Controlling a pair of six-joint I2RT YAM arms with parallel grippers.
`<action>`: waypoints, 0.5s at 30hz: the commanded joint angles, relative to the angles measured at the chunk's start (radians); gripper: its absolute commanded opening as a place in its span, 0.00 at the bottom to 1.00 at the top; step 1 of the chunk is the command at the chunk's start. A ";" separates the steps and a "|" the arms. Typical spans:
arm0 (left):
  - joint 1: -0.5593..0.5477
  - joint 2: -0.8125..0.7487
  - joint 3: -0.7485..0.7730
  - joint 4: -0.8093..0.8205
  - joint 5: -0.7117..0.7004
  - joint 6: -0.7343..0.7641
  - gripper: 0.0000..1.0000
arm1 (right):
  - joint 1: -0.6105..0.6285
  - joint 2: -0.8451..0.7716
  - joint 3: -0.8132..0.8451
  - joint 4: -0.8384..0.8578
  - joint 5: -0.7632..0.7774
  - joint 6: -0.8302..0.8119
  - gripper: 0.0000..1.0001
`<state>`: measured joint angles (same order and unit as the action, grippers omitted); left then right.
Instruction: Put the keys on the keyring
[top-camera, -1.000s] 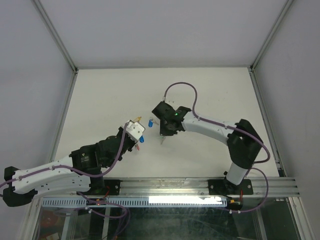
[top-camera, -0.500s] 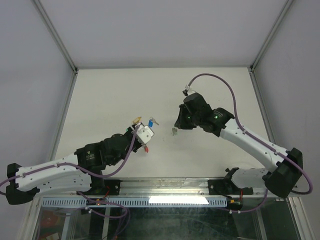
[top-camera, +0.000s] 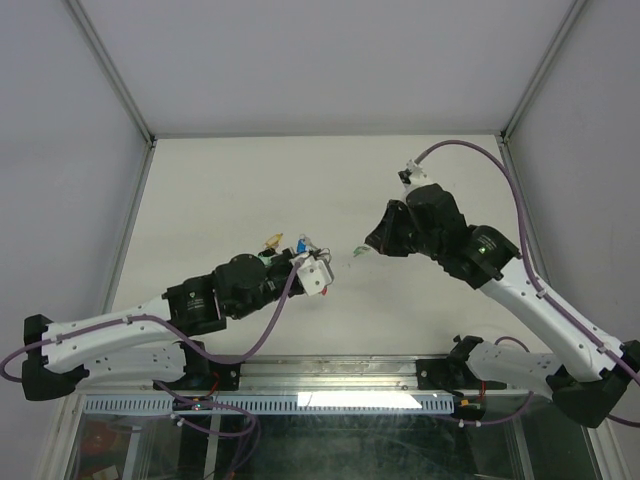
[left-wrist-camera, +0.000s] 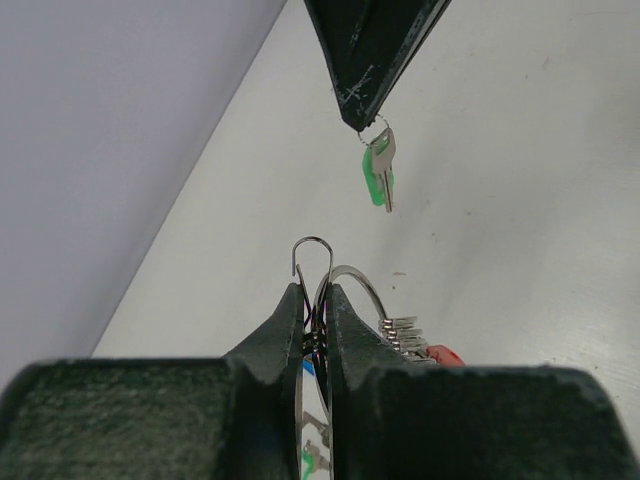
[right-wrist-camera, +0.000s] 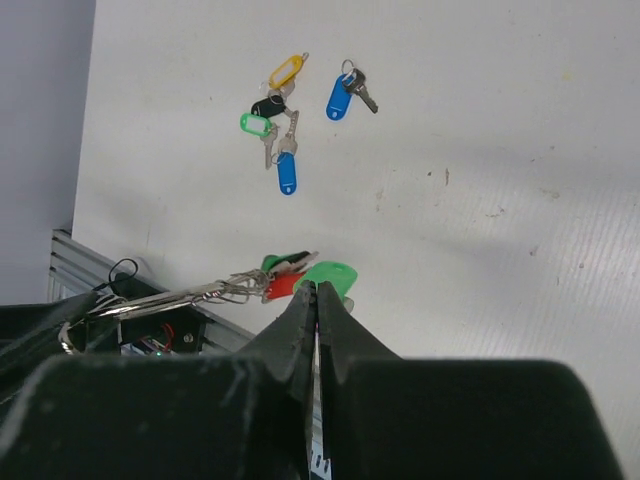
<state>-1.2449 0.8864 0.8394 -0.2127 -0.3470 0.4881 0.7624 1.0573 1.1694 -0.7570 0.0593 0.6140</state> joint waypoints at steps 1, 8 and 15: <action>-0.019 0.043 0.079 0.087 0.070 0.083 0.00 | -0.002 -0.039 0.074 -0.031 0.002 0.059 0.00; -0.048 0.127 0.129 0.079 0.016 0.140 0.00 | -0.001 0.006 0.134 -0.048 0.003 0.129 0.00; -0.063 0.160 0.149 0.079 0.017 0.169 0.00 | -0.001 0.038 0.188 -0.046 0.012 0.166 0.00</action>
<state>-1.2972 1.0451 0.9237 -0.1955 -0.3153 0.6197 0.7624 1.0912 1.2873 -0.8238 0.0628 0.7372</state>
